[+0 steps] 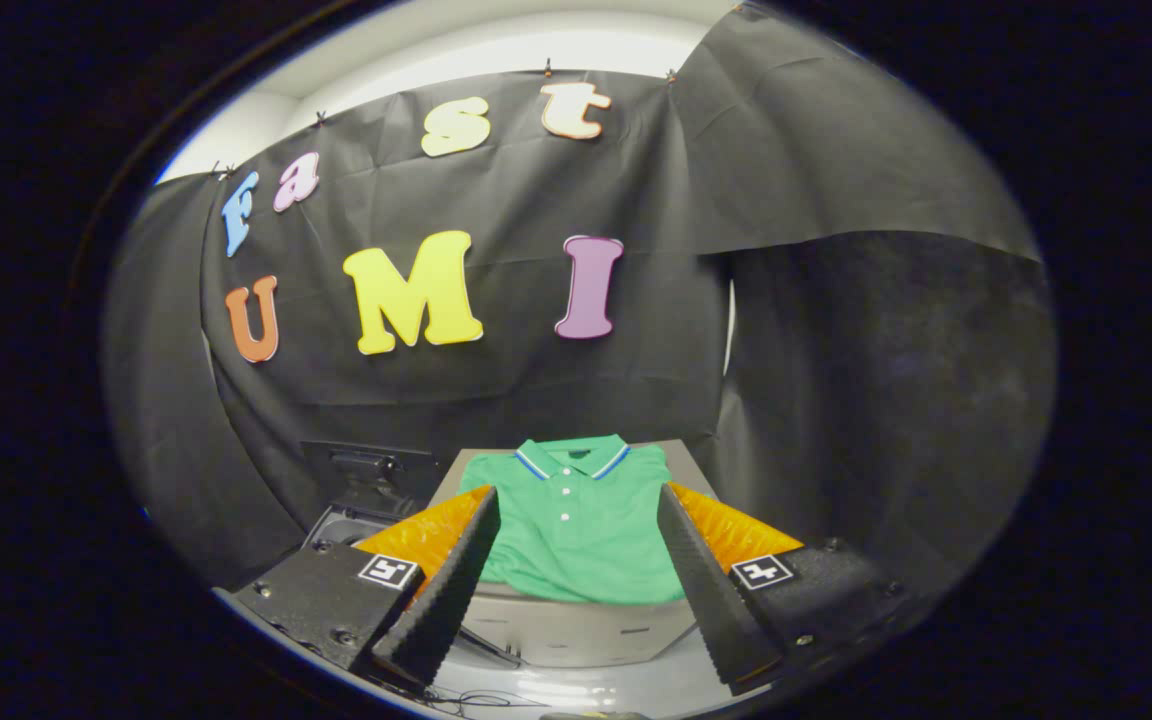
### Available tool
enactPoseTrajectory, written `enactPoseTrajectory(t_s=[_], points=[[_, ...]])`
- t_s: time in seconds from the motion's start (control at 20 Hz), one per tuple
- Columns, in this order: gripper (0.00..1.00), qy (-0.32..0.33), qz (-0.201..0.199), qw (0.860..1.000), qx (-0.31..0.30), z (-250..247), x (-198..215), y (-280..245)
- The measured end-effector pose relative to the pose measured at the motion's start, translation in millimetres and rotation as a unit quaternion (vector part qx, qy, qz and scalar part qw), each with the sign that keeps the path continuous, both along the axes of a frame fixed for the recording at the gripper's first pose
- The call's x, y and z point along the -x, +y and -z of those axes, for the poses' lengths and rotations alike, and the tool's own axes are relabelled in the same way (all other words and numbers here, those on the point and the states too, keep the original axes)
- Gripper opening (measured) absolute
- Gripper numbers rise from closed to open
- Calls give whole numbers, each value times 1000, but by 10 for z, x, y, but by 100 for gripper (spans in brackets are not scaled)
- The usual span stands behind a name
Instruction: Put the clothes into the washing machine and then close the washing machine lid.
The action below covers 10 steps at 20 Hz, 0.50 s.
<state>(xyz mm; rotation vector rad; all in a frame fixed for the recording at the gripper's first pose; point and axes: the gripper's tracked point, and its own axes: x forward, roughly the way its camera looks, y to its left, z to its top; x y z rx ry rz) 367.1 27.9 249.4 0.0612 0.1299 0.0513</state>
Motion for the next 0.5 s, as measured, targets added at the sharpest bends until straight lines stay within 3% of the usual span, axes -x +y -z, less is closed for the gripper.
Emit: enactPoseTrajectory(t_s=[0.2,0.5], points=[[99,43,-8,999,-7,-3,-686,103],[99,149,-8,989,11,524,-1562,245]])
